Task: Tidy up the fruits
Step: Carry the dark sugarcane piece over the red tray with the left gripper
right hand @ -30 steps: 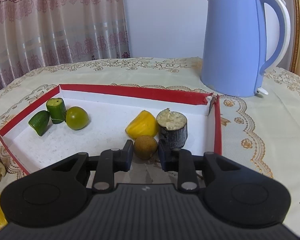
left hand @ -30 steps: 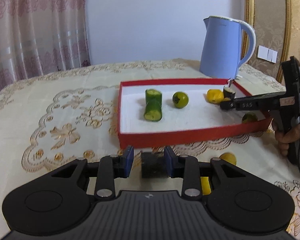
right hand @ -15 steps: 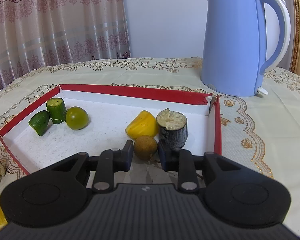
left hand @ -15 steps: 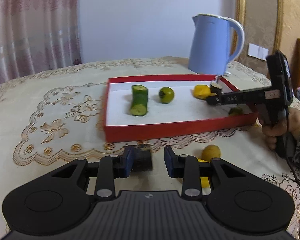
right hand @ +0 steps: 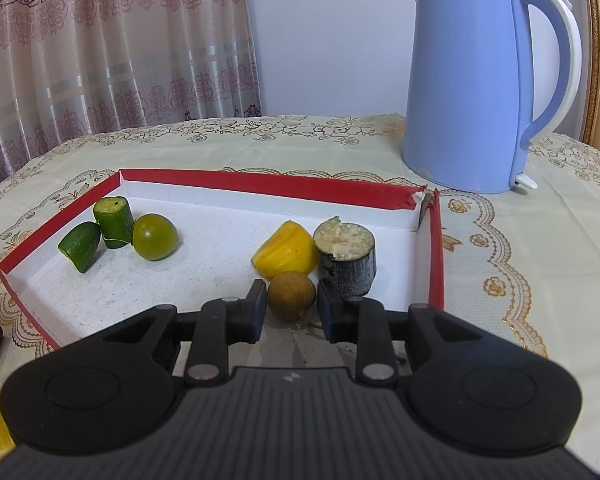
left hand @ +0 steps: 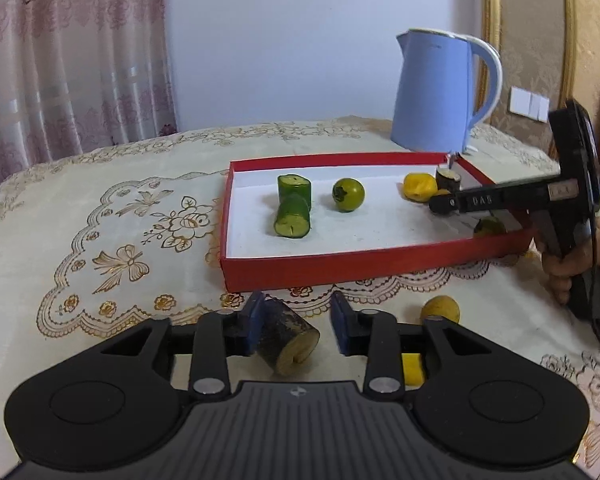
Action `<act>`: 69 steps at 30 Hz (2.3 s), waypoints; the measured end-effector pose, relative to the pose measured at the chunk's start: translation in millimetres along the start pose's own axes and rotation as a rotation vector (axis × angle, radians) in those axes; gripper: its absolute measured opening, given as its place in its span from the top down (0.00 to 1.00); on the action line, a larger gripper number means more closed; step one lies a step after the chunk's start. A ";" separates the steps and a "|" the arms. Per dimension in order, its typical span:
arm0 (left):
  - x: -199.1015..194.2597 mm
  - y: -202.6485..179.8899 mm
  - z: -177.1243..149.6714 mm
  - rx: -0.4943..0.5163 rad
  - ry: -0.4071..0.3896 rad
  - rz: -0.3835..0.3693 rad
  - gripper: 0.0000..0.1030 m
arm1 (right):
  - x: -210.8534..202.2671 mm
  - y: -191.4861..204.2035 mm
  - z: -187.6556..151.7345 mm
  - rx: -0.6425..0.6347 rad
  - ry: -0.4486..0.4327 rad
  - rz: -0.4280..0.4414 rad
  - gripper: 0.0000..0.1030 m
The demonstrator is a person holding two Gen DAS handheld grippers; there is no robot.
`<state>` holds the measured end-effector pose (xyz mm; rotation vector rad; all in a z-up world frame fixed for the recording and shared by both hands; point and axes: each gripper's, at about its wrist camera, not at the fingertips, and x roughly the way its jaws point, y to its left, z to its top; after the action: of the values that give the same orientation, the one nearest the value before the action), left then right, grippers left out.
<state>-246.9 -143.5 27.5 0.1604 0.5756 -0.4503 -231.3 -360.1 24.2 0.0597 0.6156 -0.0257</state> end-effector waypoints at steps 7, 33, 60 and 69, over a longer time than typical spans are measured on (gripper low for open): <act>4.3 1.8 -6.3 0.023 0.014 0.020 0.36 | -0.2 0.1 0.2 0.001 0.000 0.001 0.74; 24.6 -30.8 68.4 0.088 -0.084 -0.045 0.57 | -0.4 0.5 0.3 0.002 0.000 0.004 0.74; 111.8 -47.2 69.6 0.050 0.097 -0.072 0.57 | -4.4 -4.5 -0.9 0.020 -0.022 0.022 0.68; 116.2 -48.0 70.5 0.048 0.105 -0.068 0.57 | -17.6 3.9 0.4 -0.034 -0.090 0.005 0.20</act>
<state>-147.7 -247.8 20.1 0.2119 0.6746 -0.5244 -245.3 -356.1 34.9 0.0271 0.5258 -0.0126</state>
